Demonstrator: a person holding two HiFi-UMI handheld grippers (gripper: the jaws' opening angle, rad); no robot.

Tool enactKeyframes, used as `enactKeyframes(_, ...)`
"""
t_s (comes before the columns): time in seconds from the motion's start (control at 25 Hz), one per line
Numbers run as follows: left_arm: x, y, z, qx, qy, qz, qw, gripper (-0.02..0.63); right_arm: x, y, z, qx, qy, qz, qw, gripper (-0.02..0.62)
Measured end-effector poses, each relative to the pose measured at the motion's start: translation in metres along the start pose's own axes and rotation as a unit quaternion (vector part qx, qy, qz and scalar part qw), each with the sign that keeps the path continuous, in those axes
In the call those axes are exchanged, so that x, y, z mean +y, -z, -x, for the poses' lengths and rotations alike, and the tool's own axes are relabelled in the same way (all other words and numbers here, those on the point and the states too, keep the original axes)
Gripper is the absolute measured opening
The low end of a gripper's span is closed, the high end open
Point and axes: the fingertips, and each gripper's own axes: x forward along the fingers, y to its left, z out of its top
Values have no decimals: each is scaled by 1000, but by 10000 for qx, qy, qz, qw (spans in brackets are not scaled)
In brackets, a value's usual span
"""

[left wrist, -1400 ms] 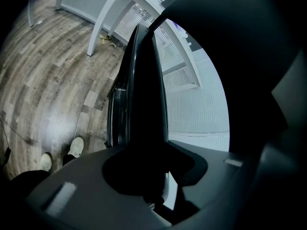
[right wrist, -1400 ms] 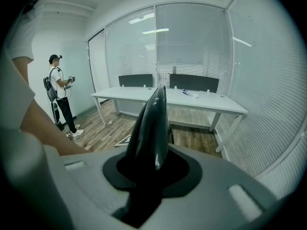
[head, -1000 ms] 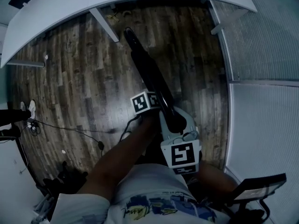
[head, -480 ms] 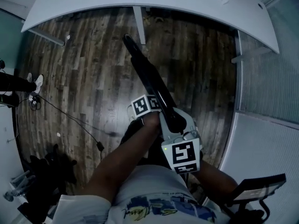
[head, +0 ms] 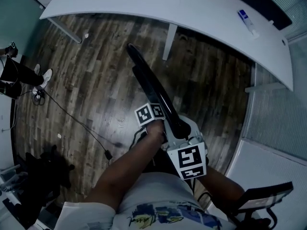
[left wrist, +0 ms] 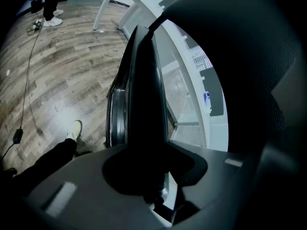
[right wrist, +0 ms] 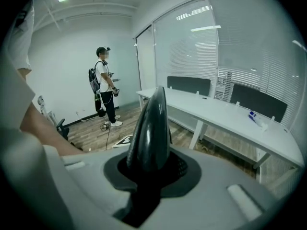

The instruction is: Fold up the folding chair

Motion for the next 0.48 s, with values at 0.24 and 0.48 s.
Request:
enactKeyframes(0.24,15,-68,14,-193,34,318,9993,127,11,-44,-56,86,-224,158,9996,71)
enactKeyframes(0.48,32,-118,29,-346,68,464,9983,127,28,-74,-97,101,-385,378,9985,69)
